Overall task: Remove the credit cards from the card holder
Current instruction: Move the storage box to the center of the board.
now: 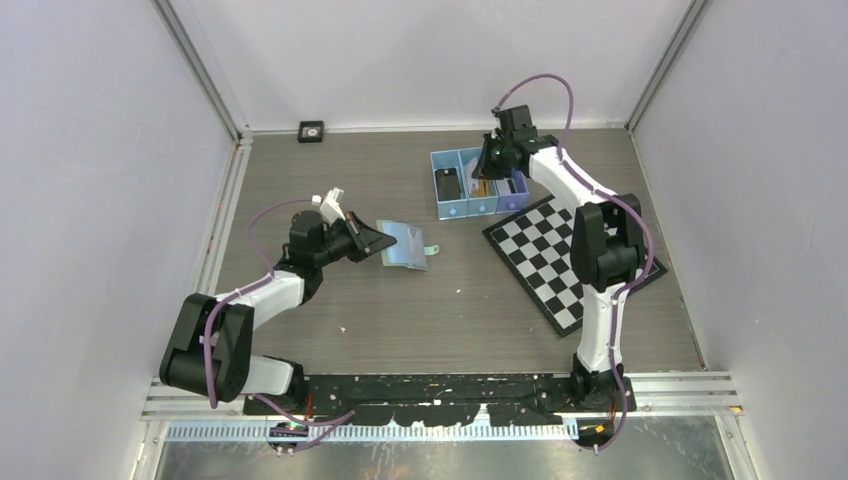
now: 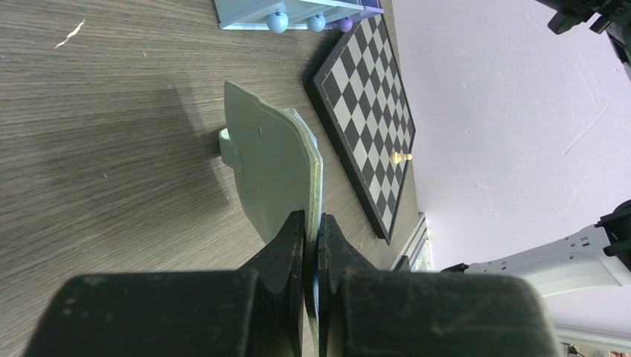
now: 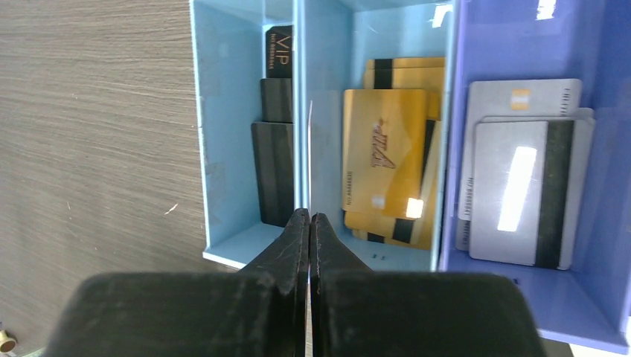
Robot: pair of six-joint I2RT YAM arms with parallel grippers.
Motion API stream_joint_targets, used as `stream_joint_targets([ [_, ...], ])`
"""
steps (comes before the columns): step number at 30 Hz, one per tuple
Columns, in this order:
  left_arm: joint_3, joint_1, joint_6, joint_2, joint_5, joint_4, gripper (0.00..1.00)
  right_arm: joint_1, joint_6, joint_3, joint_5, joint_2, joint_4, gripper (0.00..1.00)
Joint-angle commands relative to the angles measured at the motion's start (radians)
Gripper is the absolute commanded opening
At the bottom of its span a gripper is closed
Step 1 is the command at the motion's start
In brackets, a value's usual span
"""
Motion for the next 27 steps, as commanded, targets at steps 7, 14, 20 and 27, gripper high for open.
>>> stream_joint_targets([
  [7, 0.035, -0.003, 0.015, -0.037, -0.007, 0.013, 0.00, 0.065, 0.028, 0.087, -0.007, 0.021, -0.031, 0.01],
  [14, 0.036, -0.003, 0.016, -0.034, -0.007, 0.011, 0.00, 0.110, 0.056, 0.102, -0.052, 0.020, -0.015, 0.01],
  [20, 0.036, -0.004, 0.018, -0.034, -0.008, 0.009, 0.00, 0.113, 0.077, 0.077, -0.058, -0.006, 0.014, 0.01],
  [27, 0.036, -0.004, 0.021, -0.036, -0.010, 0.006, 0.00, 0.105, 0.080, 0.046, 0.085, -0.053, 0.010, 0.00],
])
